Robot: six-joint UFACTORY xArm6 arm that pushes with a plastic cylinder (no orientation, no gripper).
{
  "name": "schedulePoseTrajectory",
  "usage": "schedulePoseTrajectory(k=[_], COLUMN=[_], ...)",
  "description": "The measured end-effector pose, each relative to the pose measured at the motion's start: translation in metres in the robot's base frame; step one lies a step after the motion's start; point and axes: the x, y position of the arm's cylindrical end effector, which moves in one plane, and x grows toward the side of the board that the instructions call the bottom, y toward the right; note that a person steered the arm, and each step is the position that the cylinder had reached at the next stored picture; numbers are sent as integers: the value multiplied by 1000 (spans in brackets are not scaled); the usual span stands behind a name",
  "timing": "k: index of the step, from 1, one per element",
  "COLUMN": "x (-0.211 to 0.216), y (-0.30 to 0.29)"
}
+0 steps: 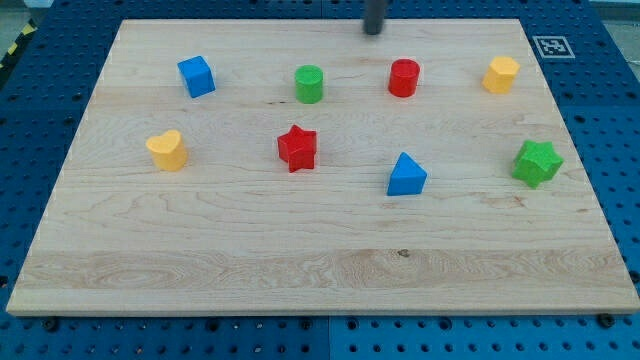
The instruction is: Push the cube to the top left of the red star
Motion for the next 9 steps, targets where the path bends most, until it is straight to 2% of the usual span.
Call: schedulePoseTrajectory(k=[1, 3, 4, 5, 6, 7, 8, 9], x=[27, 44, 74, 80, 80, 93, 97, 127], y=[-101, -269, -304, -270, -211, -191, -221, -228])
